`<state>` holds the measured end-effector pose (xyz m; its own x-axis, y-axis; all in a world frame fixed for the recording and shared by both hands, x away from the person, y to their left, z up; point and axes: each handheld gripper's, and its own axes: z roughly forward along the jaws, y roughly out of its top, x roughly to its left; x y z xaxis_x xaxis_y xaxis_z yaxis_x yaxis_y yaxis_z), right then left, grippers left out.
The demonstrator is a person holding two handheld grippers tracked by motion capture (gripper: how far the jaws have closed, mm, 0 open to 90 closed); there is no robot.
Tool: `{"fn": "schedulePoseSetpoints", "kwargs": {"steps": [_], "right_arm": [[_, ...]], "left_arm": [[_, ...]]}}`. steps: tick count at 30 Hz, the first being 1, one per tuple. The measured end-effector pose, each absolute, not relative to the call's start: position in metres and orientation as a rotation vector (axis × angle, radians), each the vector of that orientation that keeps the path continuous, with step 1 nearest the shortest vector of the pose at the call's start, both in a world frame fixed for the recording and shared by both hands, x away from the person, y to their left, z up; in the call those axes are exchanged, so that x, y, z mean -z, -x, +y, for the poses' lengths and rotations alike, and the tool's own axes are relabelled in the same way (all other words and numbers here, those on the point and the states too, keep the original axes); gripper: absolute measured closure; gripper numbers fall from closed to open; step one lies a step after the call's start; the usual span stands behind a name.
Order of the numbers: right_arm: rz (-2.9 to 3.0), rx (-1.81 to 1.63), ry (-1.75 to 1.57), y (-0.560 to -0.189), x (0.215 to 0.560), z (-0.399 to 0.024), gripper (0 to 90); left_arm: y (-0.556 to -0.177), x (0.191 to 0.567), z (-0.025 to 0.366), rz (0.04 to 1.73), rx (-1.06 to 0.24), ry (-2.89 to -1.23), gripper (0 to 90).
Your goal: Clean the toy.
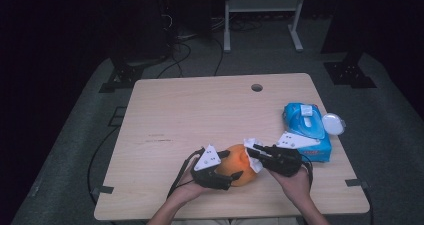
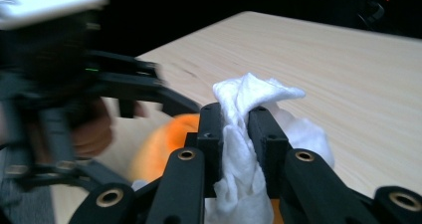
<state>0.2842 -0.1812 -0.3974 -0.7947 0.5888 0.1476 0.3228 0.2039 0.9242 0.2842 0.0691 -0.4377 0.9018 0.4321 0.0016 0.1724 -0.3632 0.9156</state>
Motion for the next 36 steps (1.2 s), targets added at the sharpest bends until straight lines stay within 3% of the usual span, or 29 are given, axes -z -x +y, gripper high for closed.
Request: {"fn": "schedulePoseSetpoints", "kwargs": {"steps": [6,11,19,25,36], "right_arm": [[2.24,-1.639,-0.912,-0.291,0.404,-0.186,76.4],[2.221,-1.561,-1.026,-0.305,0.421,-0.205,76.5],[2.272,-1.702,-0.852,-0.292,0.404,-0.187,76.4],[2.229,-1.641,-1.101,-0.314,0.43,-0.215,76.3],[2.234,-1.604,-1.146,-0.316,0.437,-0.216,76.3]], "left_arm": [[-0.28,0.438,0.069,0.393,-0.302,-1.982,38.7],[-0.278,0.439,0.068,0.37,-0.313,-1.987,38.0],[-0.281,0.441,0.075,0.359,-0.273,-1.986,36.9],[-0.282,0.441,0.079,0.348,-0.265,-1.997,37.4],[-0.296,0.442,0.097,0.505,-0.238,-1.891,37.0]]}}
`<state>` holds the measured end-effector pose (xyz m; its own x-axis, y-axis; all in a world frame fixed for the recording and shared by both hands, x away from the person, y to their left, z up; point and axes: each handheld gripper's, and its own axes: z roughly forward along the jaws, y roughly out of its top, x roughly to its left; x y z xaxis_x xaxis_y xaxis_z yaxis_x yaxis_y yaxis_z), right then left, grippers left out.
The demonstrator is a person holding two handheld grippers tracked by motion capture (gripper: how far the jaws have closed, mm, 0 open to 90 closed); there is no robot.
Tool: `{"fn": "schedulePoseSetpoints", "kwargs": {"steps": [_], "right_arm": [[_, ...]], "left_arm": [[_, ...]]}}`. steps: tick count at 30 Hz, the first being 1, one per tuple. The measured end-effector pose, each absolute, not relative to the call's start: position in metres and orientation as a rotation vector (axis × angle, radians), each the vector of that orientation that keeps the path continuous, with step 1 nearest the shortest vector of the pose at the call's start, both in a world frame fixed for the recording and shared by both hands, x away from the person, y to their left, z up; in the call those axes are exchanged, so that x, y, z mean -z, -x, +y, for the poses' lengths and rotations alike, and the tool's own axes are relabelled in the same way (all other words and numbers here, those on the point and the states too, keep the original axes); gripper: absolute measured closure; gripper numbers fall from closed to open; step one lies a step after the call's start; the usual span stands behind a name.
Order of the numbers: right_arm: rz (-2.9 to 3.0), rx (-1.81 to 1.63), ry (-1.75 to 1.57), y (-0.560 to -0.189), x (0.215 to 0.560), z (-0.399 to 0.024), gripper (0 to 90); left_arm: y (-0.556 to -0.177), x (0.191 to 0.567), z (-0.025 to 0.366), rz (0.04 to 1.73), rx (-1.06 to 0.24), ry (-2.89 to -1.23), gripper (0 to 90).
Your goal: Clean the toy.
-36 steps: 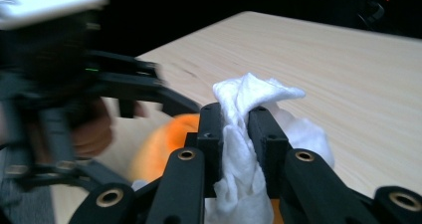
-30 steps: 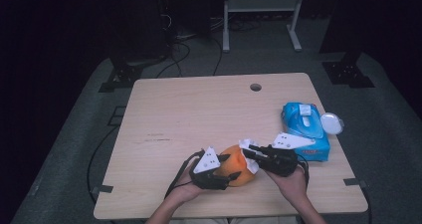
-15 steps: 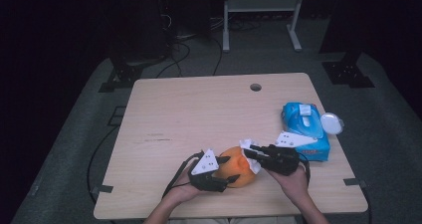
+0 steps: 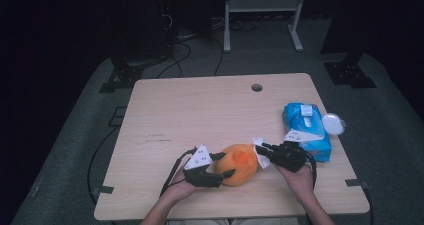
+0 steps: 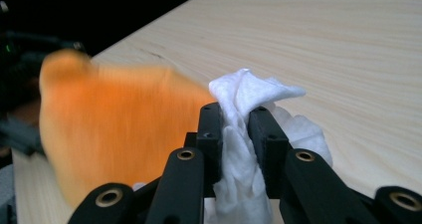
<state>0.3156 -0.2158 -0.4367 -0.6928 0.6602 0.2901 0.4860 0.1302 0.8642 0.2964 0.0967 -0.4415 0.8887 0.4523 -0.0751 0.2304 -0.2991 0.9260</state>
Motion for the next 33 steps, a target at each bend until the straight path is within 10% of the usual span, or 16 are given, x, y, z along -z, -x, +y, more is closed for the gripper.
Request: {"fn": "schedulePoseSetpoints", "kwargs": {"steps": [14,20,33], "right_arm": [[2.233,-1.67,-1.108,-0.31,0.429,-0.209,76.2],[2.228,-1.706,-0.989,-0.298,0.412,-0.196,76.1],[2.248,-1.727,-1.015,-0.301,0.418,-0.193,75.9]], "left_arm": [[-0.299,0.453,0.091,0.527,-0.273,-1.908,19.2],[-0.295,0.436,0.096,0.533,-0.275,-1.903,41.5],[-0.292,0.427,0.098,0.51,-0.24,-1.884,45.9]]}}
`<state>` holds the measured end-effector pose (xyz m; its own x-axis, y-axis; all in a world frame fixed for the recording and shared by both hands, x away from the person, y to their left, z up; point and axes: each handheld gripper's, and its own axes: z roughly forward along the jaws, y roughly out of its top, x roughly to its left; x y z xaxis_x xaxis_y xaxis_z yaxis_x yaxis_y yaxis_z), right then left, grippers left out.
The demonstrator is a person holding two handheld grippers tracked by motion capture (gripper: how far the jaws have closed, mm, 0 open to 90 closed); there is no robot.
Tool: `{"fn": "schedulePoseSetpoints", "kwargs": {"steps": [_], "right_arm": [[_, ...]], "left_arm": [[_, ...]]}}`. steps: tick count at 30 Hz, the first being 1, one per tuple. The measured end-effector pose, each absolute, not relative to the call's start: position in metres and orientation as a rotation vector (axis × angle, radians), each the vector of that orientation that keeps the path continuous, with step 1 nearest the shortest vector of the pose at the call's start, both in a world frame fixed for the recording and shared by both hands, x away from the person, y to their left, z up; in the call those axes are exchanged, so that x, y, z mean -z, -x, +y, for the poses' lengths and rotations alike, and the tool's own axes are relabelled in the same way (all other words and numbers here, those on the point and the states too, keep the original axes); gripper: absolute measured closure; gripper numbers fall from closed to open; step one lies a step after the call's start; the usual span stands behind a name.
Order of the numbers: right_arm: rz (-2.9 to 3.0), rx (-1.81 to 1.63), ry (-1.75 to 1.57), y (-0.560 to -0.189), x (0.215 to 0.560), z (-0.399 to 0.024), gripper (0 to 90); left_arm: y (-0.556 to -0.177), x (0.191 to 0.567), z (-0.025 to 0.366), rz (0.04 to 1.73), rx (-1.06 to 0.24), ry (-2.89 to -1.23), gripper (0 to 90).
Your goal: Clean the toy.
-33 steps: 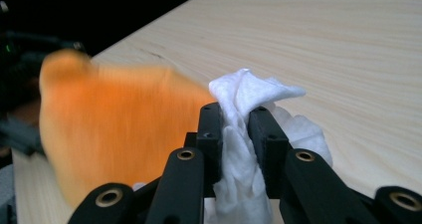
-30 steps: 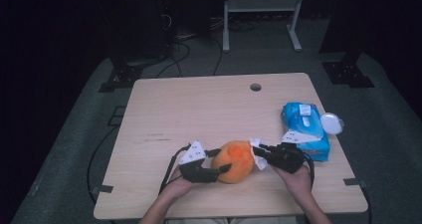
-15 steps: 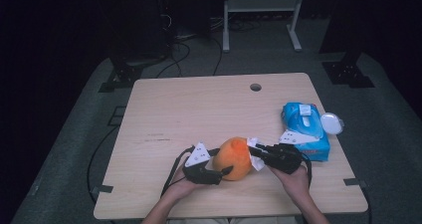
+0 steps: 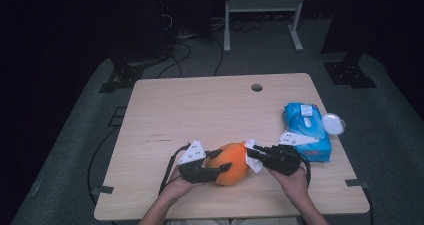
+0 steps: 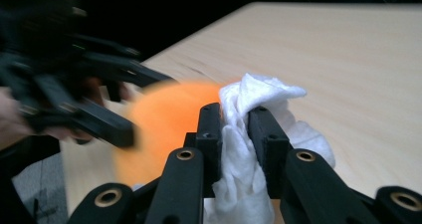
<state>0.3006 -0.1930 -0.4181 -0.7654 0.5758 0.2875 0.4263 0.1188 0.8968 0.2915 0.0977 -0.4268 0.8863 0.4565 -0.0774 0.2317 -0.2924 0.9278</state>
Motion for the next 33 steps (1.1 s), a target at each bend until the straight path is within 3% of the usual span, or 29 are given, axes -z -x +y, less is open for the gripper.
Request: {"fn": "schedulePoseSetpoints", "kwargs": {"steps": [4,9,10,14,22,33], "right_arm": [[2.256,-1.701,-0.915,-0.294,0.41,-0.181,76.0],[2.242,-1.666,-1.02,-0.303,0.423,-0.193,76.3],[2.238,-1.678,-1.036,-0.304,0.424,-0.196,76.3],[2.244,-1.685,-0.985,-0.298,0.416,-0.188,76.2],[2.247,-1.652,-0.959,-0.299,0.419,-0.187,76.3],[2.272,-1.643,-0.867,-0.289,0.41,-0.172,76.3]], "left_arm": [[-0.288,0.429,0.09,0.477,-0.263,-1.907,43.8],[-0.292,0.429,0.092,0.538,-0.301,-1.895,22.4],[-0.293,0.432,0.092,0.546,-0.285,-1.891,21.7],[-0.29,0.435,0.088,0.51,-0.263,-1.917,31.2],[-0.289,0.43,0.089,0.484,-0.275,-1.909,26.7],[-0.288,0.436,0.086,0.477,-0.281,-1.937,34.2]]}}
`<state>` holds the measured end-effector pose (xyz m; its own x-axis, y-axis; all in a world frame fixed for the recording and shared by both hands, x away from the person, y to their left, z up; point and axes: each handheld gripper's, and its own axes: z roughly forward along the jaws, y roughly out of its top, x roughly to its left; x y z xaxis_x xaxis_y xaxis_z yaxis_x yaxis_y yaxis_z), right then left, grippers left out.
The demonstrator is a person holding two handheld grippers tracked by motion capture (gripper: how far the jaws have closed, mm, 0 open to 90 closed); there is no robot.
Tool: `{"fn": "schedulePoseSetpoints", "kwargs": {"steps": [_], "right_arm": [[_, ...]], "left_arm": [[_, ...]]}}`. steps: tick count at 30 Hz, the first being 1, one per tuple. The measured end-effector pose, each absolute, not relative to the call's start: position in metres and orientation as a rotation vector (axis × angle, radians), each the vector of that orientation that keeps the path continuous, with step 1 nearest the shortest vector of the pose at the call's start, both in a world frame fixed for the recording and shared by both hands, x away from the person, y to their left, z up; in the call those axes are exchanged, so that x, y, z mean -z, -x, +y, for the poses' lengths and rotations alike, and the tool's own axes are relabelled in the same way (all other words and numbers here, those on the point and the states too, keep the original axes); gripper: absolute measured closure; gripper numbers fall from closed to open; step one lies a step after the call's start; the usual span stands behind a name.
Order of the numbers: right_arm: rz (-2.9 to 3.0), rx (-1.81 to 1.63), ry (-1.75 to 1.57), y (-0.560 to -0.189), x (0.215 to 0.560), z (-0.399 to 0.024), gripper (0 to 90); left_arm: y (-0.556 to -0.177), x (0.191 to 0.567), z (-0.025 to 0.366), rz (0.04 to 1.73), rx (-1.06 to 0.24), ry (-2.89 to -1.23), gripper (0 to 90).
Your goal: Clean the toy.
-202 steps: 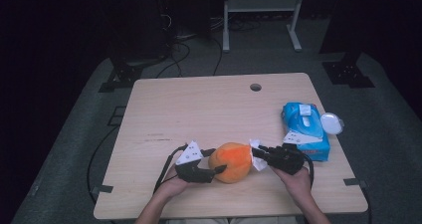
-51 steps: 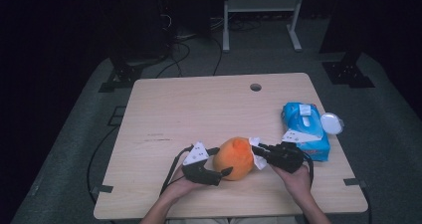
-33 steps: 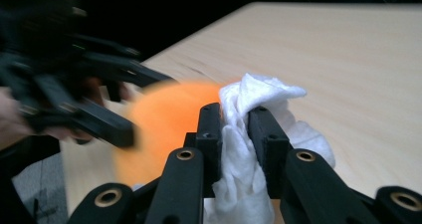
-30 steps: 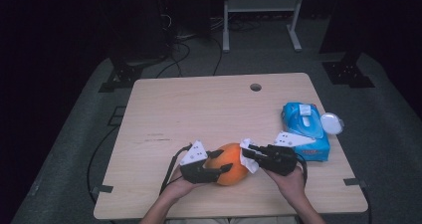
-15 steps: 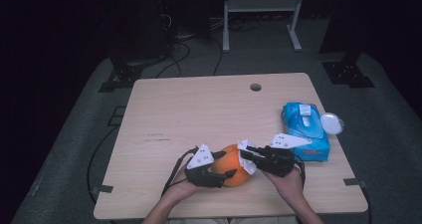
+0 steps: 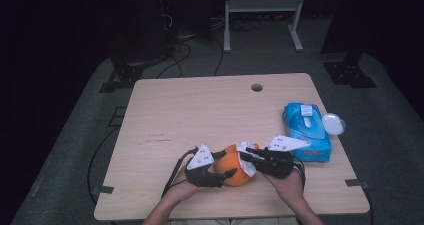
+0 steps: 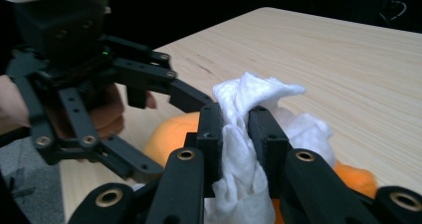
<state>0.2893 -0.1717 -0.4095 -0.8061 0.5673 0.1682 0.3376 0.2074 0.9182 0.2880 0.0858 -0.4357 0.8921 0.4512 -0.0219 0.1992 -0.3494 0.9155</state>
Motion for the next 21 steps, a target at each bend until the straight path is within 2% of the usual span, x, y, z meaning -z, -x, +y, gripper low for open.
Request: {"fn": "schedulePoseSetpoints", "kwargs": {"steps": [6,11,14,16,21], "right_arm": [[2.2,-1.639,-1.043,-0.302,0.419,-0.199,76.3],[2.261,-1.666,-0.898,-0.288,0.411,-0.175,75.9],[2.278,-1.638,-0.87,-0.288,0.41,-0.17,76.0],[2.256,-1.641,-0.922,-0.293,0.415,-0.179,76.2],[2.198,-1.684,-1.044,-0.302,0.418,-0.198,76.1]], "left_arm": [[-0.288,0.437,0.085,0.465,-0.275,-1.925,34.3],[-0.289,0.437,0.086,0.468,-0.274,-1.932,33.6],[-0.291,0.434,0.091,0.461,-0.272,-1.92,27.6],[-0.295,0.433,0.095,0.503,-0.275,-1.902,18.5],[-0.295,0.446,0.087,0.464,-0.244,-1.949,16.9]]}}
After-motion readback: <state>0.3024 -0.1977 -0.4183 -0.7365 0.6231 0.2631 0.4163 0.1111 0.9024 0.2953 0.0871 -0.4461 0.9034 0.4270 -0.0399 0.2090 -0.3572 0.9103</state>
